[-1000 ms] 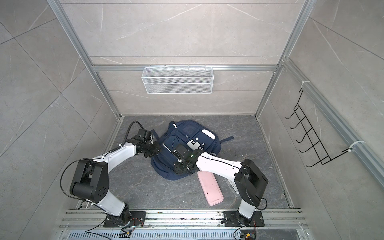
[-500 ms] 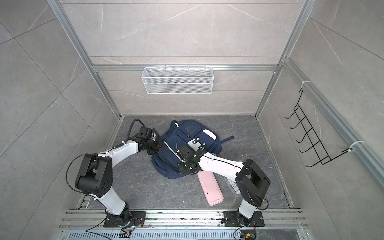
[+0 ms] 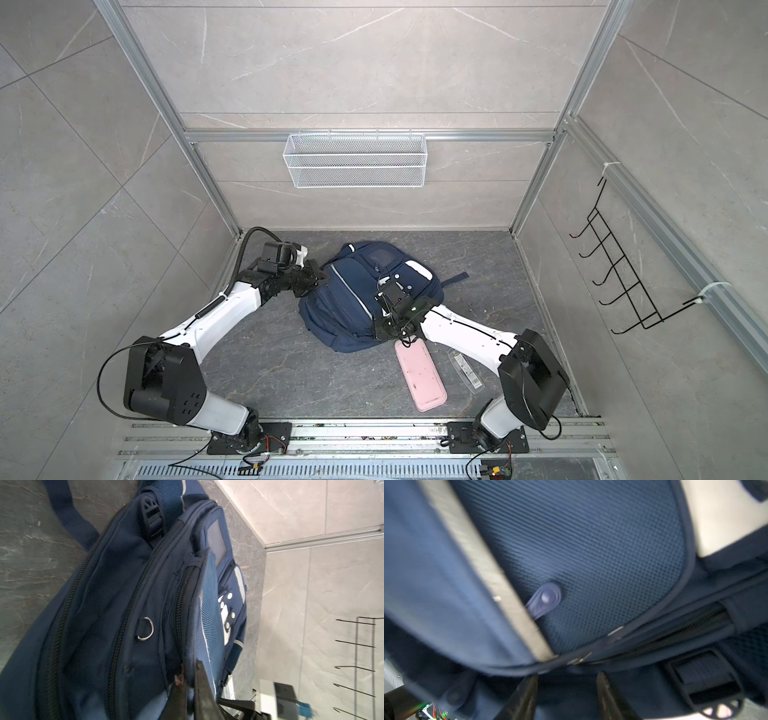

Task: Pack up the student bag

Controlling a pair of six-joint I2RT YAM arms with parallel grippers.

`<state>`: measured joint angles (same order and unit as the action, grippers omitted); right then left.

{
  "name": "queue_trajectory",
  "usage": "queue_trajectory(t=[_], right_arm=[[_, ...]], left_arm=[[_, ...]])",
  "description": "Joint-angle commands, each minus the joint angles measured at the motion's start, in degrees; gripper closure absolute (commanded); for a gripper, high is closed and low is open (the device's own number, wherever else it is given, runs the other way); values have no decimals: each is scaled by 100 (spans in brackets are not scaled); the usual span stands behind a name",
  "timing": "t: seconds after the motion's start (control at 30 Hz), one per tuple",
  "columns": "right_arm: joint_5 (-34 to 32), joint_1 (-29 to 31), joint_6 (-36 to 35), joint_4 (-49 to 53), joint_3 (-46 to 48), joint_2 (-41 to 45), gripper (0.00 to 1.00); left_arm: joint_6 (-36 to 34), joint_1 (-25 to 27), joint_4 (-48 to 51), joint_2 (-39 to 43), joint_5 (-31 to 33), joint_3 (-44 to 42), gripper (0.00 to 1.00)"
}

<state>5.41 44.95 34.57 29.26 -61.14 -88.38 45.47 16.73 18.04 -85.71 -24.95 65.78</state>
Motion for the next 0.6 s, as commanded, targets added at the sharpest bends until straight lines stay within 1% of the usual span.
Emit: queue_trajectory(t=[0.0,0.23,0.4,0.57], right_arm=[[129,-7,83,-195,121,58,51],[68,-153,154,-453,-113,-249,50],[-48,-417,71,-472,-589,-340,50],[-4,-676,-81,-381,-1084,-517,50]], left_arm=[[206,-30,-501,360,-528,253,100],[433,-30,-760,491,-717,-68,100],[656,-30,-979,690,-781,-423,100],[994,-30,-1374,818,-928,-804,100]])
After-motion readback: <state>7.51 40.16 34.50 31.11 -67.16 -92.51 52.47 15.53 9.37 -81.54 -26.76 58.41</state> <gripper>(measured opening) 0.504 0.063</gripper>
